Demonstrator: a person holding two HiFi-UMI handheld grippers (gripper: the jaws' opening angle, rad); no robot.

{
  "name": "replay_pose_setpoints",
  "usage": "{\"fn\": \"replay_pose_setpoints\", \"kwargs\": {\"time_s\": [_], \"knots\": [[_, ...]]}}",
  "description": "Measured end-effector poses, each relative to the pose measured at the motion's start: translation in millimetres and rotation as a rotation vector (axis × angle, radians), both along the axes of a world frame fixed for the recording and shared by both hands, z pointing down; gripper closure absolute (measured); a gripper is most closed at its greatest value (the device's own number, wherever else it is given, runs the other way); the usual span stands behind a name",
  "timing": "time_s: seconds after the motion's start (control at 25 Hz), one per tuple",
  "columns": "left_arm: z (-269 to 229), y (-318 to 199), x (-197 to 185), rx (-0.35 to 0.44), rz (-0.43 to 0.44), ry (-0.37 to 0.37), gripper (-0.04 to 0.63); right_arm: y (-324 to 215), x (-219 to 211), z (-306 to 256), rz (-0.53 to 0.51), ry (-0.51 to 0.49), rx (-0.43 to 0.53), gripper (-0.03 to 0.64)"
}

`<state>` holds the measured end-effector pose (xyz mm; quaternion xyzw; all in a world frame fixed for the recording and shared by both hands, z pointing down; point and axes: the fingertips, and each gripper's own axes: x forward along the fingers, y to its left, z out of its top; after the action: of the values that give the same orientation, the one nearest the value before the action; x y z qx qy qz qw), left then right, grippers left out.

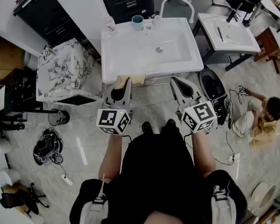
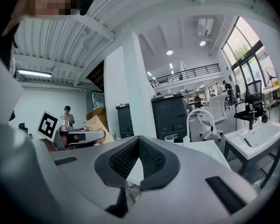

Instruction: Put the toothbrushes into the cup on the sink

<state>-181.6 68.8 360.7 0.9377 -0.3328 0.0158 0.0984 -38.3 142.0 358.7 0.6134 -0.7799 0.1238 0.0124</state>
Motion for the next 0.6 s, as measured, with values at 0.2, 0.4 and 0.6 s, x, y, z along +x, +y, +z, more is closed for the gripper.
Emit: {"fn": "replay_pose_setpoints", "kwargs": {"time_s": [0.2,0.4,0.6], "knots": [[-2.1,-5.2,-5.5,0.007,-0.002,0.002,0.551,-1.7,-1.1,2.2,0.012,-0.013,-0.008,0.588],[-3.4,-3.7,-9.9,0.015,0.002,0.003,0.551,0.2,0.3,0.9,0.057,-0.042,0.01,0.588],[0.2,-1.7,-14.3,0.01,0.009,0.001,0.551,0.0,0.1,4.5,0.101,-0.028,0.013,0.586]]}}
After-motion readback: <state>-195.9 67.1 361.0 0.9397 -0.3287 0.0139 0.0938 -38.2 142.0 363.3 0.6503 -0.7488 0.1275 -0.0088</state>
